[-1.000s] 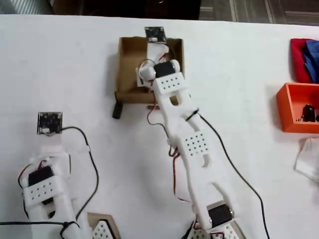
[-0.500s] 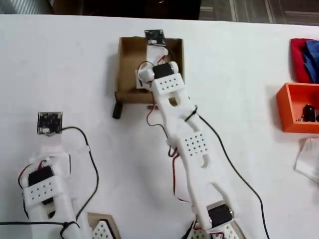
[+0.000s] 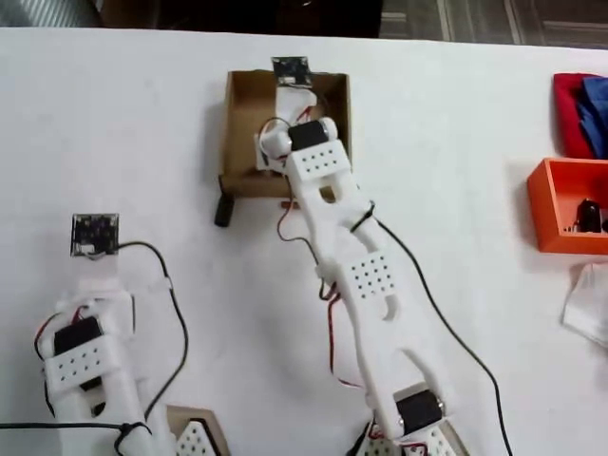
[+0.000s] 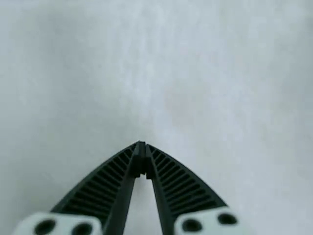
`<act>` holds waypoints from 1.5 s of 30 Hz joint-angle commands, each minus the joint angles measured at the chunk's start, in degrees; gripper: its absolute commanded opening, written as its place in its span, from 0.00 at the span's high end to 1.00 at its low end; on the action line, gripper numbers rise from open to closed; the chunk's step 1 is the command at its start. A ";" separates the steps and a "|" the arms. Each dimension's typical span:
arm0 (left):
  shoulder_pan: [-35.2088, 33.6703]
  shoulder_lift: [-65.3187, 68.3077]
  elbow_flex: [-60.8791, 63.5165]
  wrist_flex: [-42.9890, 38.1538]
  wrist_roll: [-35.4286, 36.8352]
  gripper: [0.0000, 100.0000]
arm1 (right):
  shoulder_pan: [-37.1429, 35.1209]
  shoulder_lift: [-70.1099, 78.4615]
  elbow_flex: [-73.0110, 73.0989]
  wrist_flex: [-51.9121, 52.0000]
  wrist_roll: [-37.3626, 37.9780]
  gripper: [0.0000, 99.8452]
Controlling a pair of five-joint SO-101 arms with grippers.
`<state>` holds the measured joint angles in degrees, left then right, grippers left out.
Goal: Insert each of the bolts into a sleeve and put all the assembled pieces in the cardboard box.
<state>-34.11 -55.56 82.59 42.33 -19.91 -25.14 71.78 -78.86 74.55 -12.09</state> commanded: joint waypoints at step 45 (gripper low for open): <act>-16.88 -0.79 -0.31 -6.68 15.30 0.97 | -18.15 -28.00 34.73 3.47 -16.09 0.85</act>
<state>-51.08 -55.56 82.59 36.79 -4.97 -42.81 42.51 -43.87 81.32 -27.74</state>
